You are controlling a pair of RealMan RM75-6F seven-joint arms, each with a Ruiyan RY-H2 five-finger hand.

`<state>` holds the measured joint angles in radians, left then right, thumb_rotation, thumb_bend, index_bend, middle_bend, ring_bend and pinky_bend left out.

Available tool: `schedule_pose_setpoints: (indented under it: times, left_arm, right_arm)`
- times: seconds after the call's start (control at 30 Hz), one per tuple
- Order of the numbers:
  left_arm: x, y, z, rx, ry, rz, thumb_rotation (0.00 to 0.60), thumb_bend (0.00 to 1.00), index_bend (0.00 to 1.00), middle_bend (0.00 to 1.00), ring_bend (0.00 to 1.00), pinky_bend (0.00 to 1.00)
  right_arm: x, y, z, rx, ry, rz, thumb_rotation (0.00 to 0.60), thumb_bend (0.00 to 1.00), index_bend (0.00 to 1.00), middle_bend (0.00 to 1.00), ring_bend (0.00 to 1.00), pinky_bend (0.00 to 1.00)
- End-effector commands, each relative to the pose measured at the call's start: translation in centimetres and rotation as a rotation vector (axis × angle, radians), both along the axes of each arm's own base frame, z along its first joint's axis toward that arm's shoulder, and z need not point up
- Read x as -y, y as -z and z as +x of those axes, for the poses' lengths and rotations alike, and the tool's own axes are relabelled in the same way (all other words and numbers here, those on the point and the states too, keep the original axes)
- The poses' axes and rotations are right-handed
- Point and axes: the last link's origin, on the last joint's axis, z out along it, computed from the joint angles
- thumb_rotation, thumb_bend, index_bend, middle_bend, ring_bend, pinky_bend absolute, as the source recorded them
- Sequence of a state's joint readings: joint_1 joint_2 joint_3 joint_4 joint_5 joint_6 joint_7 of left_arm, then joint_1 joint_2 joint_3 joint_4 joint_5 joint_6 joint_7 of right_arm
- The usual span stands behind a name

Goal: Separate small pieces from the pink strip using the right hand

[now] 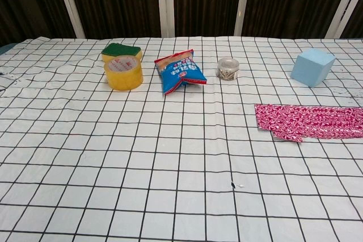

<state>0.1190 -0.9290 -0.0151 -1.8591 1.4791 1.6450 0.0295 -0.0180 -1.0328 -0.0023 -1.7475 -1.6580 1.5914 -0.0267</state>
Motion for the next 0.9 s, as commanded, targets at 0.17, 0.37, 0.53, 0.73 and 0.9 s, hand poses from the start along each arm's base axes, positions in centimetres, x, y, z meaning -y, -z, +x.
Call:
schedule_pose_setpoints:
  times: [0.17, 0.37, 0.53, 0.73, 0.9]
  left_arm:
    - [-0.2, 0.1, 0.1, -0.001, 0.006, -0.002, 0.600, 0.26, 0.15, 0.00, 0.00, 0.06]
    - [-0.1, 0.2, 0.3, -0.007, 0.012, -0.006, 0.600, 0.26, 0.16, 0.00, 0.00, 0.06]
    - [-0.2, 0.2, 0.1, -0.005, -0.004, -0.003, 0.600, 0.26, 0.16, 0.00, 0.00, 0.06]
    - [0.1, 0.2, 0.3, -0.006, 0.006, 0.001, 0.600, 0.26, 0.16, 0.00, 0.00, 0.06]
    - [0.1, 0.4, 0.5, -0.008, 0.010, -0.010, 0.600, 0.26, 0.16, 0.00, 0.00, 0.06]
  right_arm:
    - [0.1, 0.1, 0.0, -0.002, 0.007, 0.002, 0.600, 0.58, 0.00, 0.05, 0.06, 0.09]
    - [0.0, 0.1, -0.1, 0.010, 0.019, 0.003, 0.600, 0.58, 0.00, 0.05, 0.07, 0.09]
    - [0.2, 0.3, 0.0, 0.023, 0.020, 0.008, 0.600, 0.58, 0.00, 0.05, 0.09, 0.09]
    - [0.3, 0.9, 0.0, 0.017, 0.016, 0.035, 0.600, 0.58, 0.00, 0.10, 0.15, 0.10]
    - [0.8, 1.5, 0.2, 0.026, 0.001, 0.049, 0.600, 0.58, 0.00, 0.29, 0.30, 0.15]
